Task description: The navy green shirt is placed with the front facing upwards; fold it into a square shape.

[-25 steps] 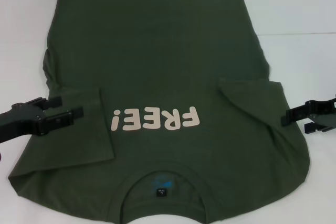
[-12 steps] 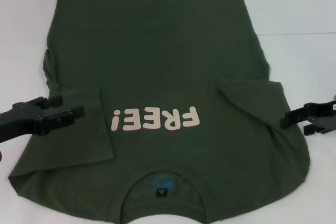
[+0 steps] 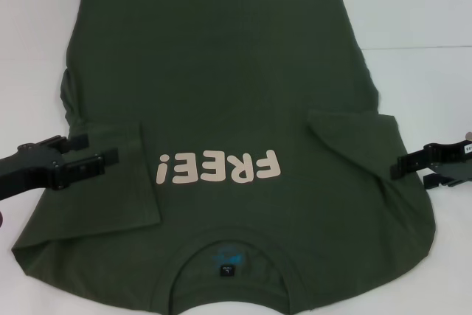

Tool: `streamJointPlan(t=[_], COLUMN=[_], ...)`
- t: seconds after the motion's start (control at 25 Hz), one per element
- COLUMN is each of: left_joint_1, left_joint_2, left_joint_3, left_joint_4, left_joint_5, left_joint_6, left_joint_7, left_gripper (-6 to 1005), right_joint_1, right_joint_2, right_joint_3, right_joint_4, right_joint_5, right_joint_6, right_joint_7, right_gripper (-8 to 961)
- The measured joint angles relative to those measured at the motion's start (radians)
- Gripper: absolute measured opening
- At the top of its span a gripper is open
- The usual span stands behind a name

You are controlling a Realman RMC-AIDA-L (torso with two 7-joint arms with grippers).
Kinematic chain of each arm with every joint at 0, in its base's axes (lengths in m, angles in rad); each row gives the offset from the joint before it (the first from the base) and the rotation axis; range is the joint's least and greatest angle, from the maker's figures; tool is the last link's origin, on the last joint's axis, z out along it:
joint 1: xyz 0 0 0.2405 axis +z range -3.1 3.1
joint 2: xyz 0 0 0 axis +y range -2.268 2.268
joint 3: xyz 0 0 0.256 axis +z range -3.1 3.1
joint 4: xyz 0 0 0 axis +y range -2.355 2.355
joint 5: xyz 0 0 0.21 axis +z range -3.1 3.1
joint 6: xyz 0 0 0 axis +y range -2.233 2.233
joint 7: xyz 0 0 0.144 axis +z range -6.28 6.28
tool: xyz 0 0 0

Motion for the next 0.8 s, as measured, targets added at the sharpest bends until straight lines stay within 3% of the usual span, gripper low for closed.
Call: streamJointPlan(t=[0.8], left_joint_1=[0.002], left_joint_2=[0.000], left_joint_3=[0.000], left_joint_4=[0.000], left_joint_5=[0.000], left_joint_6=[0.003], left_joint_7=[-0.003], left_gripper=[861], right_joint_1=[-0.003], right_joint_2=[0.003], right_joint_3=[-0.001], right_joint_4=[0.000], right_joint_5=[-0.003], right_joint_6=[-0.009], right_joint_7=[-0.009], right_gripper=[793])
